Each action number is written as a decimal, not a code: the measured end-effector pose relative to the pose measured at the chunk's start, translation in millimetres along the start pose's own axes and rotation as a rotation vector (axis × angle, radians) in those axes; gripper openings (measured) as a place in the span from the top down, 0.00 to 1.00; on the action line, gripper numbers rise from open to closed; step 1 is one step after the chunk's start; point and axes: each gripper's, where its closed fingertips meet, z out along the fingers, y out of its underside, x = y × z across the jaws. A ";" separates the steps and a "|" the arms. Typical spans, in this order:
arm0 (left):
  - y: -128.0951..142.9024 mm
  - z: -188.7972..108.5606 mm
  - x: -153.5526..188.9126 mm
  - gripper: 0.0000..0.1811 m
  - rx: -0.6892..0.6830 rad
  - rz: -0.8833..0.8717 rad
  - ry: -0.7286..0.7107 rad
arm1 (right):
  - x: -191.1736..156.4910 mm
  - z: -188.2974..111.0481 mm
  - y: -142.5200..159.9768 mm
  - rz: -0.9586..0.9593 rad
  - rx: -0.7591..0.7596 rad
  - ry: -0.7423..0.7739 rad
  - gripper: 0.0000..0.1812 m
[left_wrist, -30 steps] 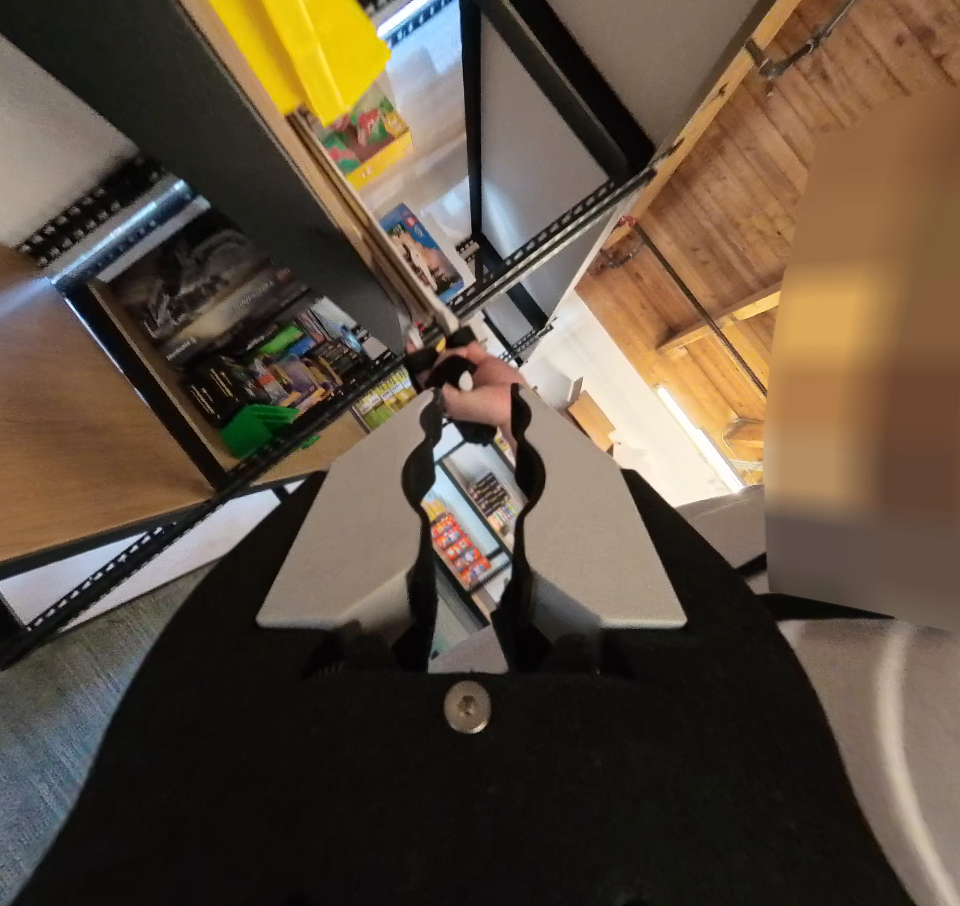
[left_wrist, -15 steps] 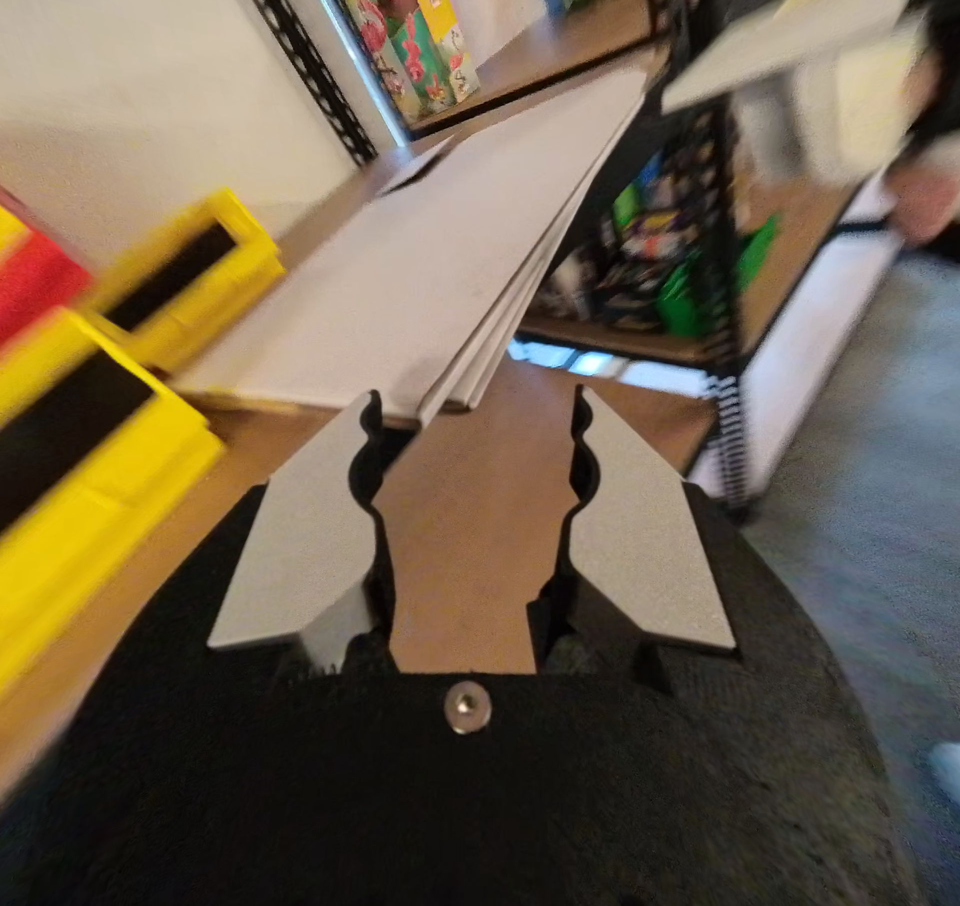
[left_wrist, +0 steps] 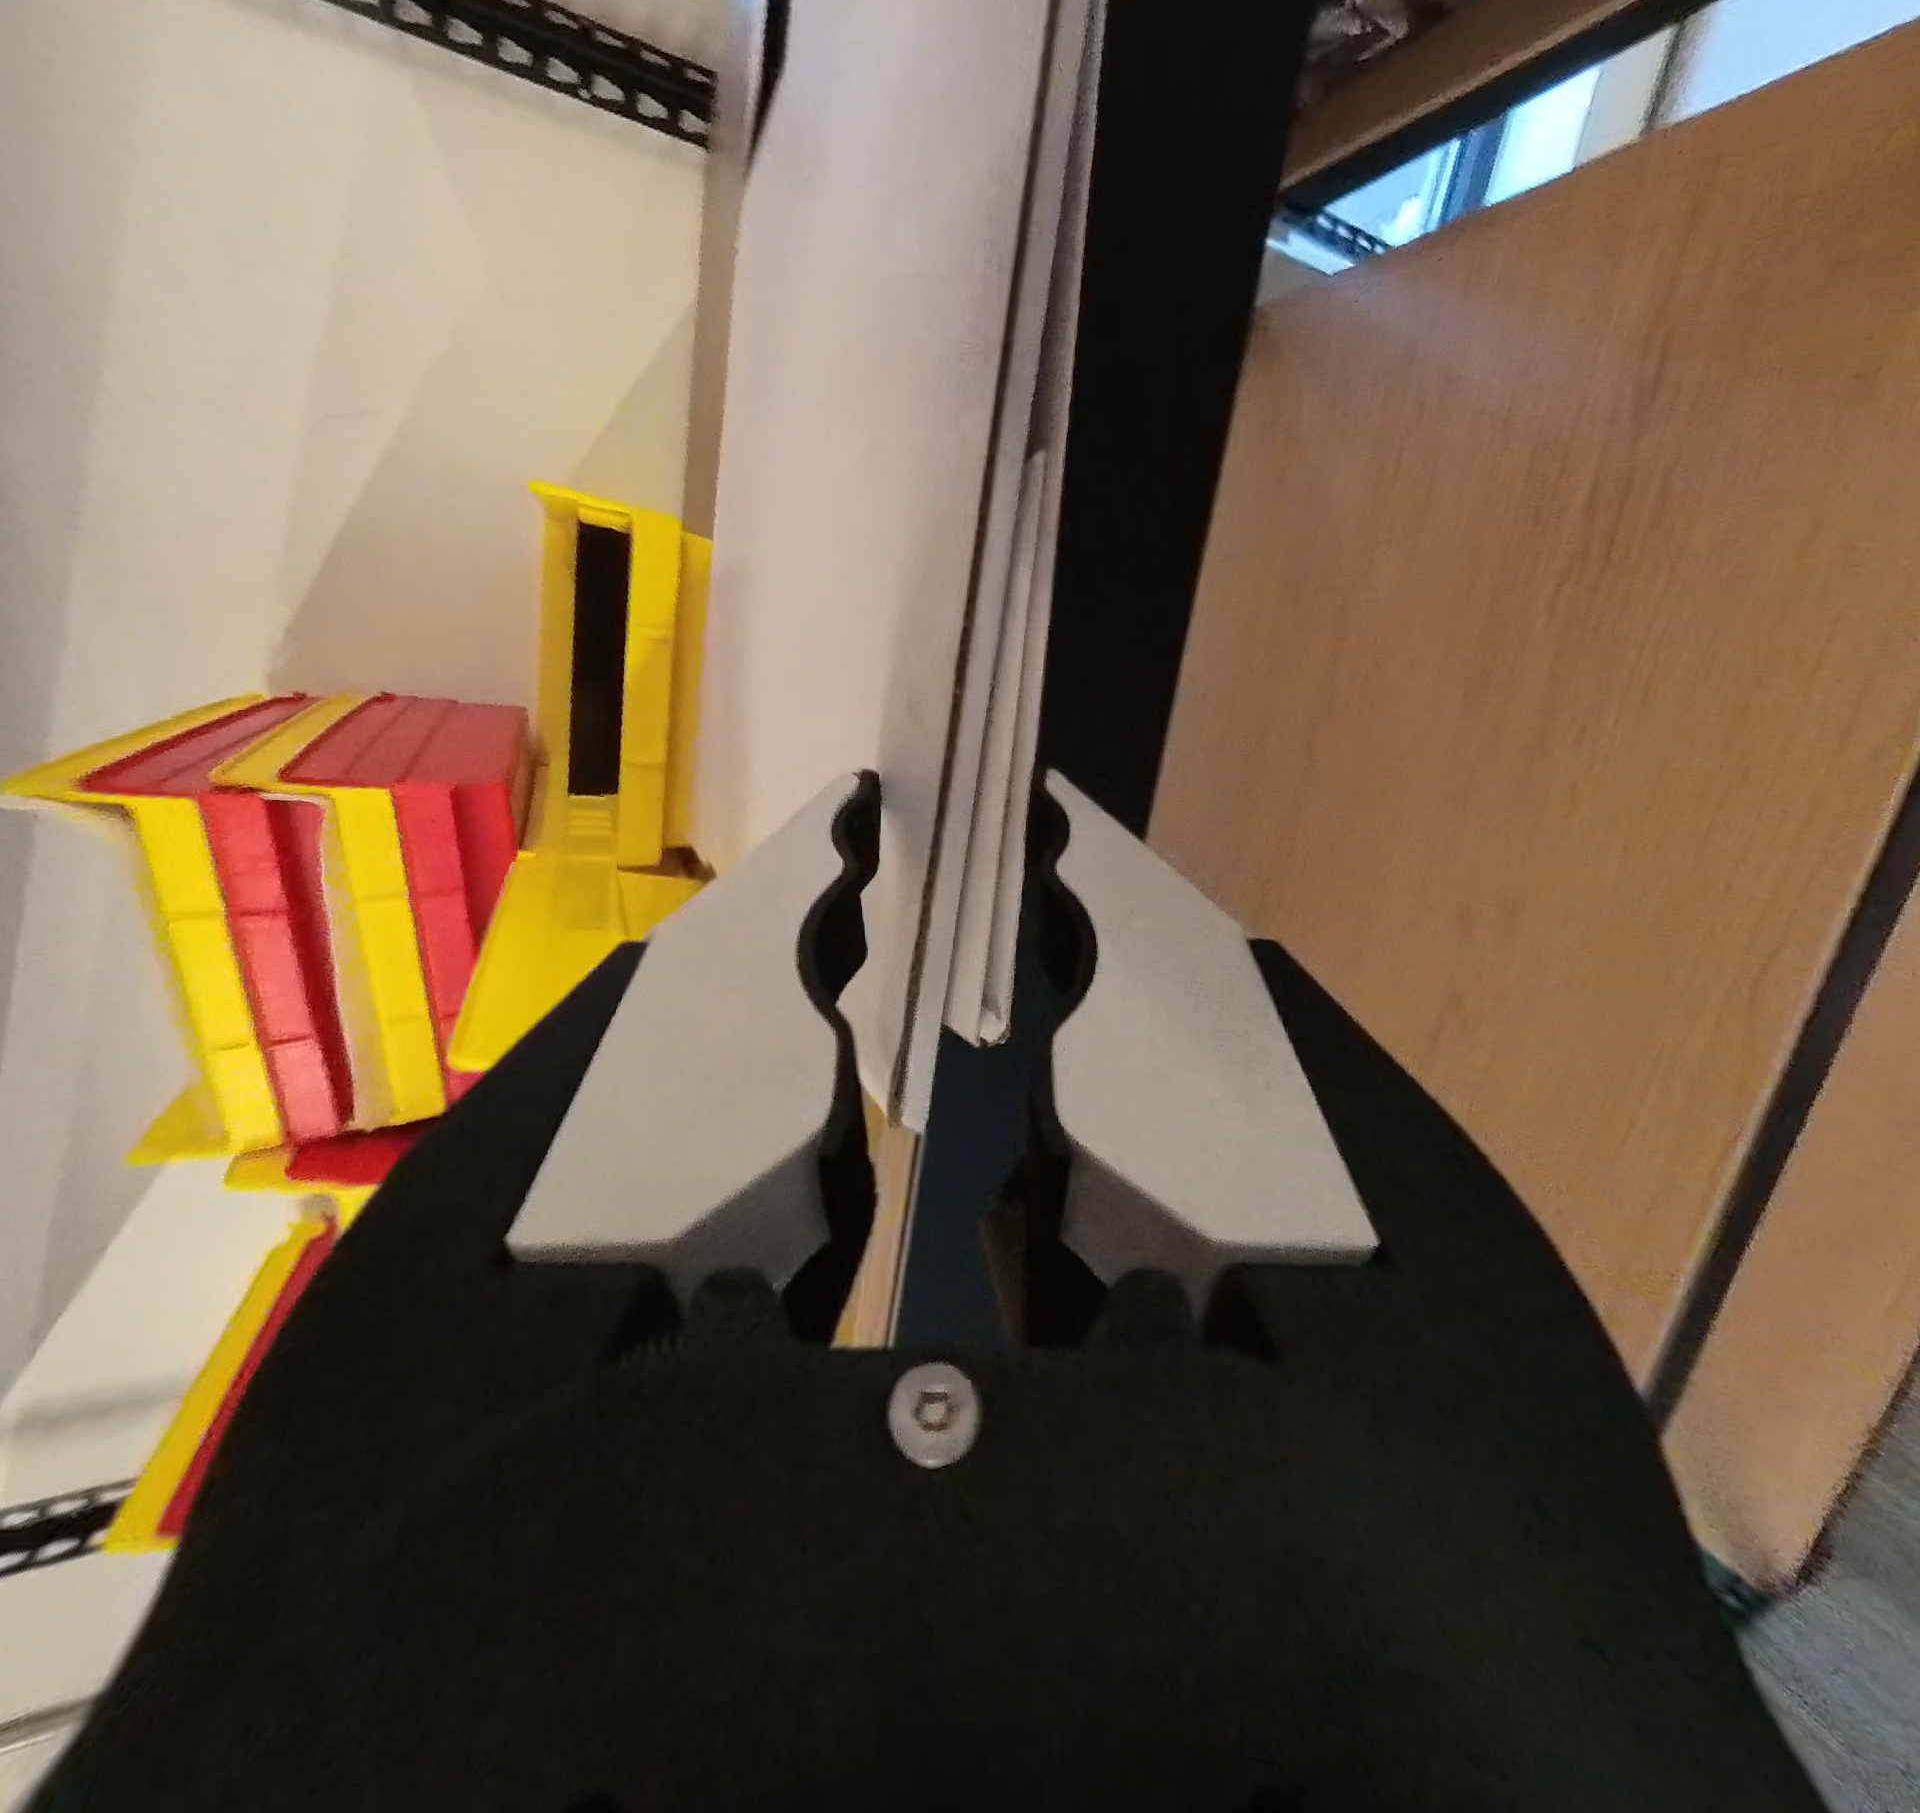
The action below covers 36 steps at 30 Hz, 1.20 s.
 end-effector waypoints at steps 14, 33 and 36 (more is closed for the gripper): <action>57.5 -122.7 96.4 0.79 -0.017 -0.982 0.238 | 15.2 30.0 10.2 0.349 -0.123 -0.584 0.87; 353.9 -239.6 570.4 0.82 -0.374 -1.850 0.089 | -688.0 85.3 -185.7 1.232 -0.149 -1.039 0.79; 385.0 -189.7 668.1 0.82 -0.393 -1.875 0.132 | -803.5 155.9 -142.7 1.357 -0.319 -0.939 0.78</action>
